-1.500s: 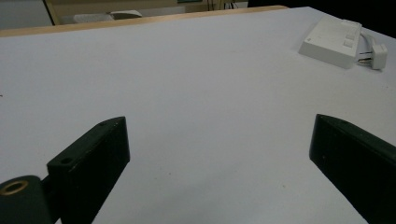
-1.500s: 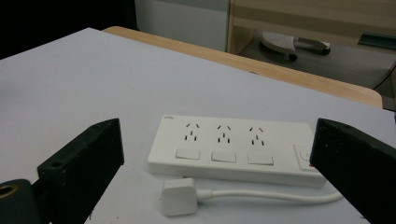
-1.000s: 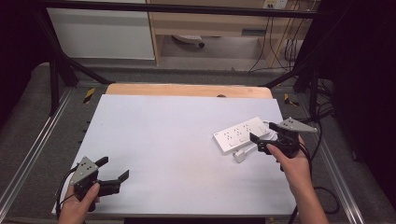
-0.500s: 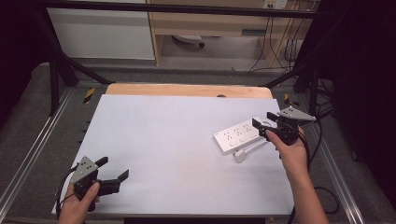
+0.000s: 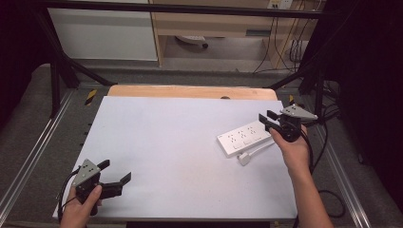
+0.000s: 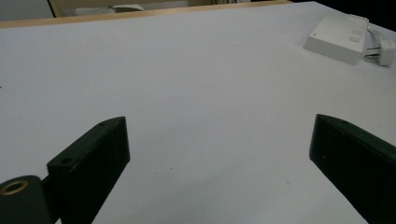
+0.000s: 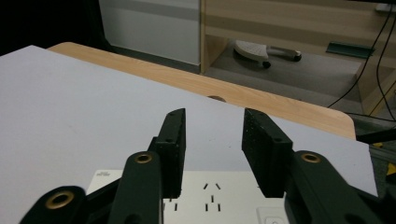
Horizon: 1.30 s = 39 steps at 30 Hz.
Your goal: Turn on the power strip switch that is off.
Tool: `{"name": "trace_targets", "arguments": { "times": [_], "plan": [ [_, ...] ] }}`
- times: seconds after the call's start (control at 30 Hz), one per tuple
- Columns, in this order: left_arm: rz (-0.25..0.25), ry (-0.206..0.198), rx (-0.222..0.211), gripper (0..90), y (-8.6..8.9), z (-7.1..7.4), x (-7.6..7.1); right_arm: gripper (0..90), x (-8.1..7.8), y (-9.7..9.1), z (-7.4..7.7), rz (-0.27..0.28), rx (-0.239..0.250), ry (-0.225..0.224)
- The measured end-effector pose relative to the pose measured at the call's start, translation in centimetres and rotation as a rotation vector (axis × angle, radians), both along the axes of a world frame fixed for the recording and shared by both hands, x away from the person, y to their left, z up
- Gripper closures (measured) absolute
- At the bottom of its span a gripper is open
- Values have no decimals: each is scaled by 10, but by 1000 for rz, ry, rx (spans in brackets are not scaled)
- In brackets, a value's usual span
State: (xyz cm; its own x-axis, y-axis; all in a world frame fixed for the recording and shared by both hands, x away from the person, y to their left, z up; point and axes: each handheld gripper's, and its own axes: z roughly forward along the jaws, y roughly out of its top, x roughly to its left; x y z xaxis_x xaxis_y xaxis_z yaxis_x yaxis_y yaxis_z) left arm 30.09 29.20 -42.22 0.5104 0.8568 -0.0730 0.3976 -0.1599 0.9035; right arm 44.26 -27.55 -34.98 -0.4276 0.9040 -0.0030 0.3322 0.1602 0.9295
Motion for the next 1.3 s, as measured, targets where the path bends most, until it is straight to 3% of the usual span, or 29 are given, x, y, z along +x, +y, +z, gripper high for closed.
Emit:
{"name": "trace_targets", "arguments": {
  "times": [0.57,0.73,0.93,1.3],
  "plan": [
    [3,6,13,51,-1,-1,1,774,13,-2,-17,-52,-43,-39],
    [1,5,7,51,-2,-2,1,796,13,-1,-24,-38,-71,-27],
    [1,3,11,51,-1,-1,1,870,13,-2,-30,-24,-59,-9],
    [-3,7,6,51,-2,-2,1,900,14,-11,-41,-47,-55,-2]
  ]
}}
